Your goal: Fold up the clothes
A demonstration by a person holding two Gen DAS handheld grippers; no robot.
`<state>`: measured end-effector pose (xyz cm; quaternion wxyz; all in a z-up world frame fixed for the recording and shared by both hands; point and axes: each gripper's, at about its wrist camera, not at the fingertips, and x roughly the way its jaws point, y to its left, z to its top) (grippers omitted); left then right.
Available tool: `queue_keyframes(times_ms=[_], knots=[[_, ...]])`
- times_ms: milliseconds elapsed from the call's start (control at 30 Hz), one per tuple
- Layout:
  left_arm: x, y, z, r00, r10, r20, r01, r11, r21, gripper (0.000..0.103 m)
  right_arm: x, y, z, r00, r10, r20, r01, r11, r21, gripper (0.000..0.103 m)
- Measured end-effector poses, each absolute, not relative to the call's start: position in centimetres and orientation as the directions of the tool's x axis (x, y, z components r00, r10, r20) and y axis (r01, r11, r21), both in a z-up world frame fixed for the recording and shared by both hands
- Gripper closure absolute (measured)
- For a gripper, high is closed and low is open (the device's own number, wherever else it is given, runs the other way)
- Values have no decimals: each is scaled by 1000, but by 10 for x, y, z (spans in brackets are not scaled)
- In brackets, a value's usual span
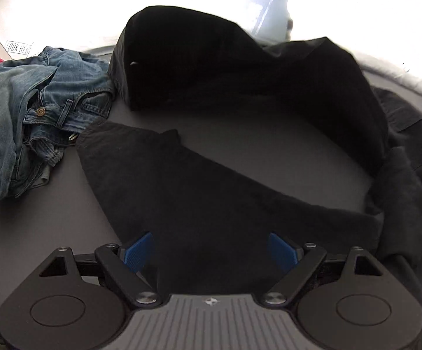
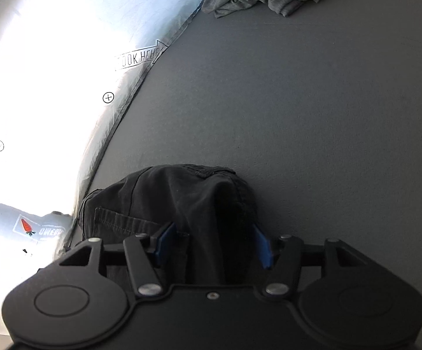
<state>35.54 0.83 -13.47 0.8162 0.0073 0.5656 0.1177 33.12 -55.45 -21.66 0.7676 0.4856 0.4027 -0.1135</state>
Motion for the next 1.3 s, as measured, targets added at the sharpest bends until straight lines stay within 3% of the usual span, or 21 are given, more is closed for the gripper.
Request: queue_keyframes(times_ms=[133,233,400,467,533,633,800,900,1000,1133,1233,1300], knots=[[355,-3,-185,184,195,-963,-186,969,161,15,332,-558,-225,660,256,-706,577,429,695,40],[345,-16,-190,236,279,-931,-174,954,242,2,332,-564,-238,685,307,-660,585,308,750,40],[344,-9,-191,226,241,-944,-229,955,188,0,339,-569,-259,720,371,-586,602,84,794,40],[342,-7,-191,227,220,-949,-250,955,162,0,346,-568,-262,718,386,-580,612,47,789,49],[343,-6,-191,231,213,-949,-255,955,152,0,351,-566,-258,731,377,-568,597,49,801,81],[344,-5,-192,234,213,-949,-253,955,152,0,349,-562,-237,794,292,-533,523,118,844,92],[346,-8,-191,234,234,-944,-249,953,174,0,334,-554,-157,873,84,-480,412,398,819,95],[344,-13,-190,247,234,-940,-238,955,175,0,309,-549,-90,921,-79,-381,347,609,713,97],[342,-13,-191,261,135,-956,-224,972,76,0,270,-540,-40,931,-260,-256,358,786,505,97],[336,-27,-192,276,105,-955,-199,979,50,0,266,-532,-52,827,-474,-302,526,842,118,96],[333,-25,-190,278,92,-956,-199,979,36,0,282,-554,-109,647,-549,-529,635,772,-25,91],[329,-18,-185,304,68,-950,-224,975,-2,0,284,-575,-145,515,-514,-686,705,709,-3,85]])
